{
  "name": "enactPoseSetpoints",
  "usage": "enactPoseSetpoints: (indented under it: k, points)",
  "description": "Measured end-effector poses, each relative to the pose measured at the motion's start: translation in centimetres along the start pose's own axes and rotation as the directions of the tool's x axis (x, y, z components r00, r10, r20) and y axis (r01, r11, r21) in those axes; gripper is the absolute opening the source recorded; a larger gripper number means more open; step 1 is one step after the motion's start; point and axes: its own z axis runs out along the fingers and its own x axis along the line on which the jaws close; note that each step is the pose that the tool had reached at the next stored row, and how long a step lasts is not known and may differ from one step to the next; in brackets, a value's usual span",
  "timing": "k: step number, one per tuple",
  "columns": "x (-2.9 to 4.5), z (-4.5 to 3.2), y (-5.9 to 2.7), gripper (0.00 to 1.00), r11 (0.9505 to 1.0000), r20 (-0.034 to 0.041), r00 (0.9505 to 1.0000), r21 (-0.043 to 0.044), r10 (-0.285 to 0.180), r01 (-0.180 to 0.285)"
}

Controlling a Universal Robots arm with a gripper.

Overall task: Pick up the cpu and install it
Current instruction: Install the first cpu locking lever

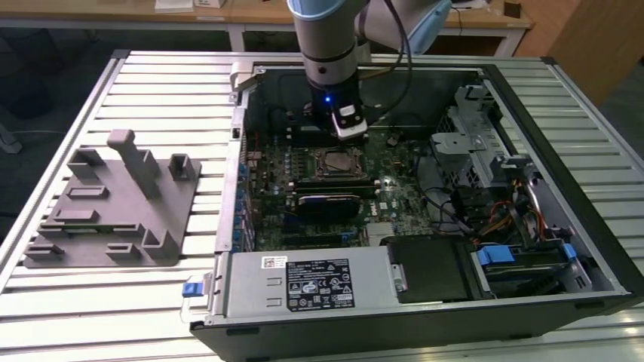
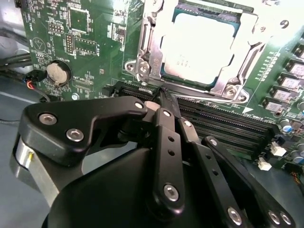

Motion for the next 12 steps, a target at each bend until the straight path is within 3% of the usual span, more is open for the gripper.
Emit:
enactPoseSetpoints:
  k: [12]
  points:
    - [0.14, 0.11, 0.35, 0.11, 0.9999, -0.0022, 0.9999, -0.0017, -0.012, 0.012]
